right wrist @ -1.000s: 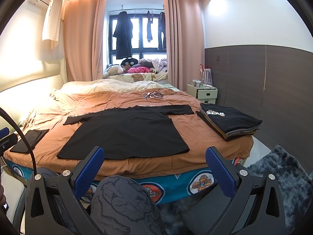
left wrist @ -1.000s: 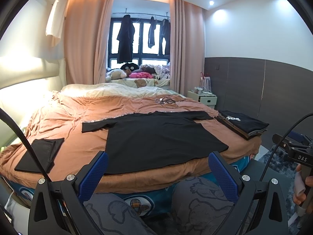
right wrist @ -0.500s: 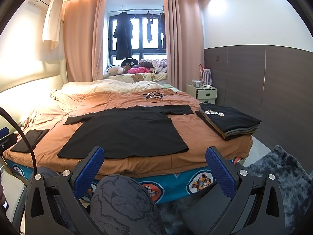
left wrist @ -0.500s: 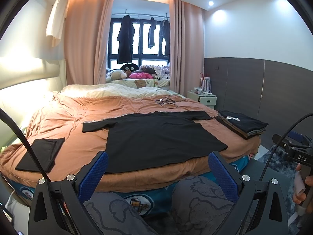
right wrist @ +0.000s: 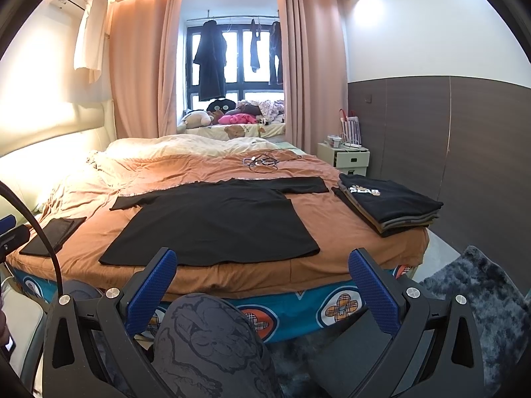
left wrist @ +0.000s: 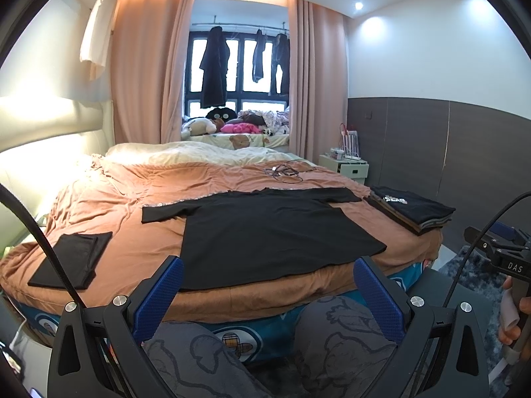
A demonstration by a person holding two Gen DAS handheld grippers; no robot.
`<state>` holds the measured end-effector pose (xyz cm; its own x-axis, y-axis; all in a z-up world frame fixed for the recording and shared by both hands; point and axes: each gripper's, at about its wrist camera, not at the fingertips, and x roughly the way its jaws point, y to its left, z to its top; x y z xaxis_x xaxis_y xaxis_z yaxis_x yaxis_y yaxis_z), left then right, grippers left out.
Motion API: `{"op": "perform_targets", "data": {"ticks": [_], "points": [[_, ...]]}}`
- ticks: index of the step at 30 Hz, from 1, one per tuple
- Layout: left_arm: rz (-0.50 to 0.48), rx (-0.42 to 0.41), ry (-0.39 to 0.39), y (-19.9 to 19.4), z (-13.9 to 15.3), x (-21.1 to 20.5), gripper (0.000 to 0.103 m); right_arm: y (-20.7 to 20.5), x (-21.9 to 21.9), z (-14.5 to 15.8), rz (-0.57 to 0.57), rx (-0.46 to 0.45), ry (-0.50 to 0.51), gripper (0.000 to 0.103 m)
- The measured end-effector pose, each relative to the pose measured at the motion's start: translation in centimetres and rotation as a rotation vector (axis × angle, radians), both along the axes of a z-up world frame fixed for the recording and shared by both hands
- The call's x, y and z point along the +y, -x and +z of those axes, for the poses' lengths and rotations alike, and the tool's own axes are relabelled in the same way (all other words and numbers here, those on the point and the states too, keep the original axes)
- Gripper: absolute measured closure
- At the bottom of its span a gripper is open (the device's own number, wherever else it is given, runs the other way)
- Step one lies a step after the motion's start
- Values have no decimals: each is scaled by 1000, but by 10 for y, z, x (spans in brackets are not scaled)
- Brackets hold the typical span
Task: Fold small clothes
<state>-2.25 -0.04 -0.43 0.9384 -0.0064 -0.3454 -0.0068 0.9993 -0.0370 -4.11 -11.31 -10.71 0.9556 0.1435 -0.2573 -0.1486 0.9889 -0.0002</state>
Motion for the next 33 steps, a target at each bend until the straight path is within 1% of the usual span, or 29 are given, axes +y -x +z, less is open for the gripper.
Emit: {"op": "perform_targets", "data": {"ticks": [14, 20, 26, 33], "points": [[5, -4, 3, 11, 0, 6, 0, -2, 0, -2, -4, 6, 10, 0], [-8, 6, 9, 1, 2, 8, 0, -11, 3, 1, -8, 8, 28, 0], [-2, 12, 2, -19, 1, 12, 0, -36, 3, 2, -5, 18, 11, 0], [11, 34, 5, -59, 2, 25, 0, -85, 8, 8, -18, 33, 10, 0]]}}
